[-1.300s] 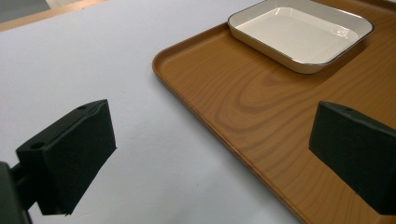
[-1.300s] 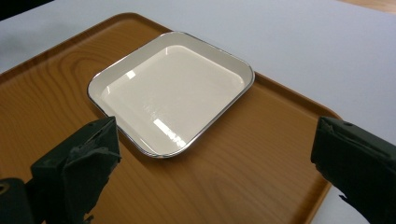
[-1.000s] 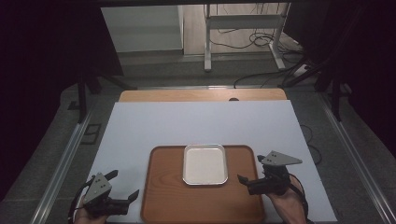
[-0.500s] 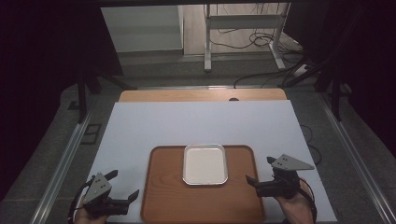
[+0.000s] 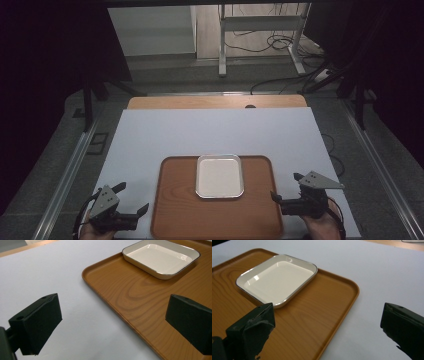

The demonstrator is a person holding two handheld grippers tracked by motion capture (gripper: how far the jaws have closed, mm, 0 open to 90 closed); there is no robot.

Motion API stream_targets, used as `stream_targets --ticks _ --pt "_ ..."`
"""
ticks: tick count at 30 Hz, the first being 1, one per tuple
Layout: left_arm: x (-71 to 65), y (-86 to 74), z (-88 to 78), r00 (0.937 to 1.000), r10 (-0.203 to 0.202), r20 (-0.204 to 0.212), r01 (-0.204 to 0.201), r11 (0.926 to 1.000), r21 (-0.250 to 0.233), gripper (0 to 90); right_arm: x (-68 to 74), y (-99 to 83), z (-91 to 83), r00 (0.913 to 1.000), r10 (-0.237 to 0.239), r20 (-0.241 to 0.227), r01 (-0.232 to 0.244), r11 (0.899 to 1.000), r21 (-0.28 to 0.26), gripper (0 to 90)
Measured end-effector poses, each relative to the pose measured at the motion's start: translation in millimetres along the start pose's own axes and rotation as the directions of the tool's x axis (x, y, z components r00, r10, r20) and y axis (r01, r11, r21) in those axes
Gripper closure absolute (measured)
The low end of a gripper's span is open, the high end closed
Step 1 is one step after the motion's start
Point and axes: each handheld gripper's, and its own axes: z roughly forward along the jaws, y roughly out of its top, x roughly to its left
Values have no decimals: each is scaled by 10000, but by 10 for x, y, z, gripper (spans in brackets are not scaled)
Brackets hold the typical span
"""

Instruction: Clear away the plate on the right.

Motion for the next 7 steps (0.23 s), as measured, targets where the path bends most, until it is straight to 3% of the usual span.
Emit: stream_targets --ticks 7 --pt "4 4 6 10000 -22 24 22 10000 17 1 -23 -69 10 9999 42 137 -47 9994 356 0"
